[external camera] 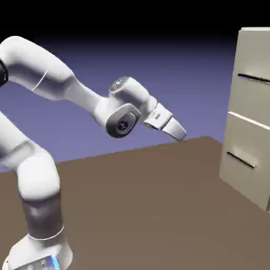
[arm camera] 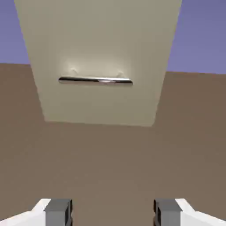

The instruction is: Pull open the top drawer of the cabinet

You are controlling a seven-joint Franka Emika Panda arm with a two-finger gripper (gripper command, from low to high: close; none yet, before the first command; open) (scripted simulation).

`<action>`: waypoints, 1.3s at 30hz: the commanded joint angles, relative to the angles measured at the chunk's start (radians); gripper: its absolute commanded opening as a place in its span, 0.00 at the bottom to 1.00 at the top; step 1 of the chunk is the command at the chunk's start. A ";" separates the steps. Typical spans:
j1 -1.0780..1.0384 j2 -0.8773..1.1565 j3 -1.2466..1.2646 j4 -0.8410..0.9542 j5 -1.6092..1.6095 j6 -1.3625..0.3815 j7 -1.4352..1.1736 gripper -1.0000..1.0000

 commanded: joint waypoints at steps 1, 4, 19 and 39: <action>0.018 0.027 -0.026 0.023 0.044 -0.004 0.002 0.50; 0.074 0.109 -0.103 0.094 0.174 -0.016 0.006 0.50; 0.350 0.517 -0.491 0.445 0.826 -0.077 0.030 0.50; 0.718 1.062 -1.007 0.914 1.696 -0.157 0.062 0.50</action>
